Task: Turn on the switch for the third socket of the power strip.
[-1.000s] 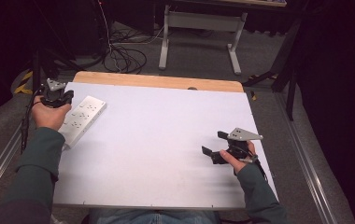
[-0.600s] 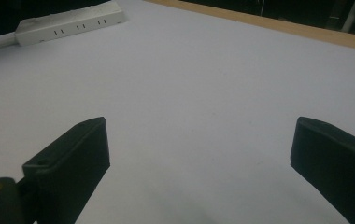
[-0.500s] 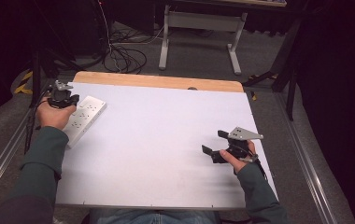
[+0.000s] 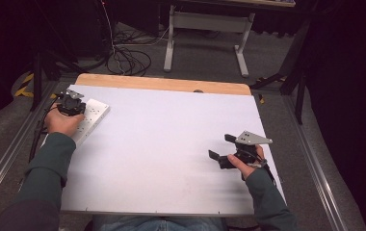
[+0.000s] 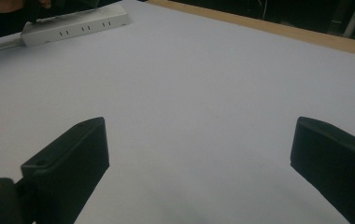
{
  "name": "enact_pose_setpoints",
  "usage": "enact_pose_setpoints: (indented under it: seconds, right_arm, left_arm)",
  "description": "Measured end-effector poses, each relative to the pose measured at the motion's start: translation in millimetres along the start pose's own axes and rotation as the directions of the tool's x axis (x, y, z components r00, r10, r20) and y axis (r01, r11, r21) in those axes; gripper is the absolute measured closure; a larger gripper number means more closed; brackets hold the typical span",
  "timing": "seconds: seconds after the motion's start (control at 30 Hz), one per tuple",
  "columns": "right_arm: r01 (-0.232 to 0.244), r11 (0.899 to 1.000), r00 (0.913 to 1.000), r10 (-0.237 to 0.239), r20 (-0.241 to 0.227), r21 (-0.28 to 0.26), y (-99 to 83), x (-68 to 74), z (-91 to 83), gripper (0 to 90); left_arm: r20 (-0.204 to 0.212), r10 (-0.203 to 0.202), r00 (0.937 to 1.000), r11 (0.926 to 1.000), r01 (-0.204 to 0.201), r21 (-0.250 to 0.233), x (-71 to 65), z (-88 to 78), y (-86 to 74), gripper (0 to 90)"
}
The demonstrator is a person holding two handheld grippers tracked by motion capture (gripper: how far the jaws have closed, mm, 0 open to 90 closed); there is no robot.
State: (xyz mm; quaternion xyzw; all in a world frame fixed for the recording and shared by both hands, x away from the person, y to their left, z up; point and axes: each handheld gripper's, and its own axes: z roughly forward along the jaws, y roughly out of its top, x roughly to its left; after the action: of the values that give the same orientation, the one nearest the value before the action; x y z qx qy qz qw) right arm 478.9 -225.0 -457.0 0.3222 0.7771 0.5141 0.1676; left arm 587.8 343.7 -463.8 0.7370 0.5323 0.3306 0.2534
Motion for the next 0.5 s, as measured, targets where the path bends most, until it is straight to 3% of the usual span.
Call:
enact_pose_setpoints:
  seconds: [0.5]
  right_arm:
    - [-0.003,1.0,1.0,0.003,0.004,-0.01,0.7,-0.1,-1.9,4.8]
  left_arm:
    - [0.016,-0.012,0.9998,0.9999,0.012,0.008,1.7,1.9,-0.2,89.9]
